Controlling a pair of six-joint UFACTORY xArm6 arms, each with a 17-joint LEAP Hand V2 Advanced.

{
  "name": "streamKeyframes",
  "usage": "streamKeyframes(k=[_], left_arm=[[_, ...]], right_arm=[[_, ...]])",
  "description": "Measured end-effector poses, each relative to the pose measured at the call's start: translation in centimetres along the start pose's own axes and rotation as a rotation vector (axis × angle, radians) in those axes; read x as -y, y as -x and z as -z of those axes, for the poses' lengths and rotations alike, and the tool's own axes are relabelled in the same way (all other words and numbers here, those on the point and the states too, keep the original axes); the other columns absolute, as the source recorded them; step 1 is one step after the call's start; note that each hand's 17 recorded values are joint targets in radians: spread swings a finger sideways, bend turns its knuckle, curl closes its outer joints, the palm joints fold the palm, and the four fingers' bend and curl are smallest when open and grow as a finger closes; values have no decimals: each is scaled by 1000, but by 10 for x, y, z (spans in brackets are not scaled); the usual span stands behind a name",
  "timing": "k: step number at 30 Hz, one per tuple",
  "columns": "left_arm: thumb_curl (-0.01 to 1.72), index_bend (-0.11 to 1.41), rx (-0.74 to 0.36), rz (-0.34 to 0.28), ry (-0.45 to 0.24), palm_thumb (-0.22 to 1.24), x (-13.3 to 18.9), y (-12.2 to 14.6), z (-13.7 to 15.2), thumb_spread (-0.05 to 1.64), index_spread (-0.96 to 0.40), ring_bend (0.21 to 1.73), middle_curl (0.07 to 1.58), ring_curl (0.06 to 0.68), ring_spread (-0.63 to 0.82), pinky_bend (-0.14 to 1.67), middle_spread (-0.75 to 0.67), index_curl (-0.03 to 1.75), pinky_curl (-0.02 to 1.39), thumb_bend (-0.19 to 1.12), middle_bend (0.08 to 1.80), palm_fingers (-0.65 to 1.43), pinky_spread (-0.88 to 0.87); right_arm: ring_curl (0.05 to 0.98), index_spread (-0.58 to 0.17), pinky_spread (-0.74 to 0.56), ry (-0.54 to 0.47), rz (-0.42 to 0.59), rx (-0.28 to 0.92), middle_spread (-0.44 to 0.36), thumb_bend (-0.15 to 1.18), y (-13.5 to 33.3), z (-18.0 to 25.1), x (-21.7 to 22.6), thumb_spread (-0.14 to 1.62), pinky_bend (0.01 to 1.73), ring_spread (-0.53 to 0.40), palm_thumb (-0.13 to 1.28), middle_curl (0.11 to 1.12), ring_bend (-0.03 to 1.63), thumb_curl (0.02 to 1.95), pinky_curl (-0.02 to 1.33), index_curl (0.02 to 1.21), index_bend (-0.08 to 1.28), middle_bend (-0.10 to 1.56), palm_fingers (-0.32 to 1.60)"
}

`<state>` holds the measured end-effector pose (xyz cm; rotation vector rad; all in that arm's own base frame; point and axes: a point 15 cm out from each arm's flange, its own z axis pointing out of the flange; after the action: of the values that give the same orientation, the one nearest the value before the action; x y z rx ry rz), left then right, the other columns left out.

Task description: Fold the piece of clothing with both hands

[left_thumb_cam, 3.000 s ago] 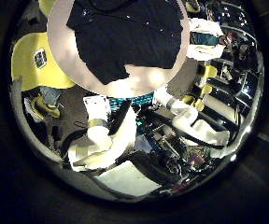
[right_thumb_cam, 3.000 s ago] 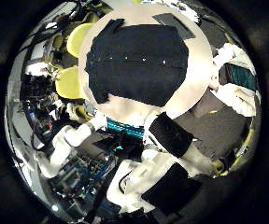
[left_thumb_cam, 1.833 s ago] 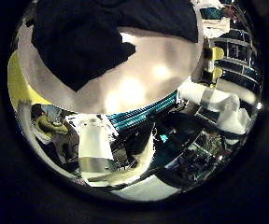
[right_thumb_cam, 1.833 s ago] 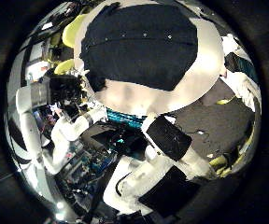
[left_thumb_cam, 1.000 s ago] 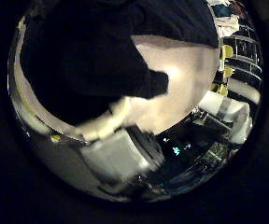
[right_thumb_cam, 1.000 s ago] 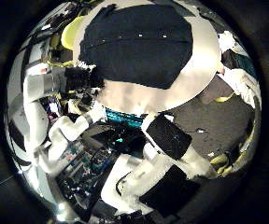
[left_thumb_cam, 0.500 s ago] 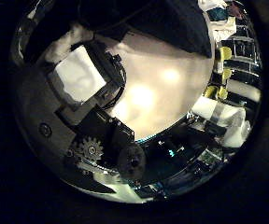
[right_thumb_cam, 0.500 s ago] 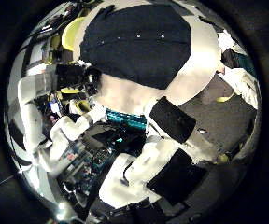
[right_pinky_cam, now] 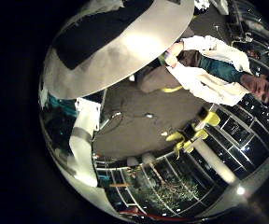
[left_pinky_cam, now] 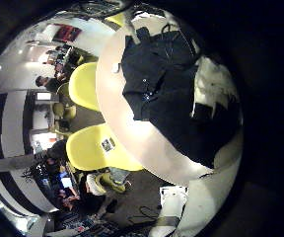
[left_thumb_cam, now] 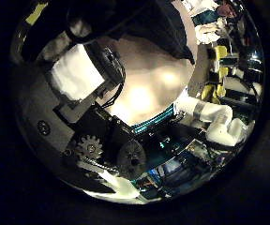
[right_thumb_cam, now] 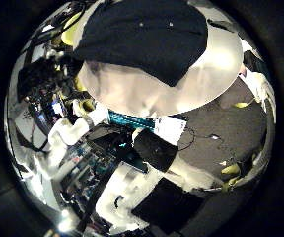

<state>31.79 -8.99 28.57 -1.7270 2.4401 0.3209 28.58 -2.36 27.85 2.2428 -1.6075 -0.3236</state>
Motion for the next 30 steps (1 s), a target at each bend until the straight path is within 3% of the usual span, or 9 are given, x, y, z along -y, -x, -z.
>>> streamKeyframes(k=[8, 19, 23, 26, 27, 30], left_arm=[[479, 276, 1, 4, -5, 828, 5, 2, 8, 1088, -718, 1371, 1143, 504, -464, 1255, -630, 1187, 611, -17, 828, 1036, -590], [484, 185, 9, 14, -22, 820, 9, 13, 20, 1090, -737, 1353, 1176, 500, -464, 1242, -662, 1328, 596, -18, 787, 1067, -602], [487, 179, 12, 12, -12, 822, 11, 13, 21, 1088, -736, 1349, 1183, 499, -464, 1245, -671, 1356, 594, -17, 780, 1071, -599], [488, 176, 12, 10, -18, 822, 13, 14, 24, 1087, -733, 1348, 1186, 499, -467, 1247, -681, 1380, 591, -17, 776, 1071, -597], [489, 175, 12, 9, -19, 822, 13, 14, 25, 1087, -731, 1347, 1186, 498, -471, 1247, -684, 1386, 591, -17, 777, 1073, -597], [489, 172, 14, 9, -20, 817, 12, 15, 28, 1090, -727, 1345, 1188, 498, -474, 1247, -690, 1402, 587, -19, 780, 1076, -599]], right_arm=[[295, -212, 71, -33, 13, 39, -68, -33, 19, -25, 19, 1021, 657, -134, 209, 425, 803, 280, 178, 334, 170, 339, 341], [331, -207, 0, -65, -33, 6, -69, -16, 31, -61, 57, 1051, 699, -186, 317, 463, 898, 306, 154, 344, 175, 426, 435], [359, -246, -103, -55, -35, 0, -110, 11, 37, -75, 66, 1070, 800, -238, 440, 497, 983, 334, 154, 347, 170, 499, 623], [385, -321, -273, -45, -26, -9, -174, 70, 42, -76, 71, 1058, 1009, -270, 627, 552, 1080, 383, 205, 361, 210, 608, 1041], [403, -348, -289, -44, -19, -18, -197, 94, 43, -76, 72, 1051, 1046, -271, 699, 579, 1092, 402, 230, 395, 273, 655, 1160], [459, -392, -295, -61, -29, -49, -231, 118, 38, -72, 75, 1029, 1147, -269, 822, 660, 1122, 448, 302, 507, 476, 795, 1253]])
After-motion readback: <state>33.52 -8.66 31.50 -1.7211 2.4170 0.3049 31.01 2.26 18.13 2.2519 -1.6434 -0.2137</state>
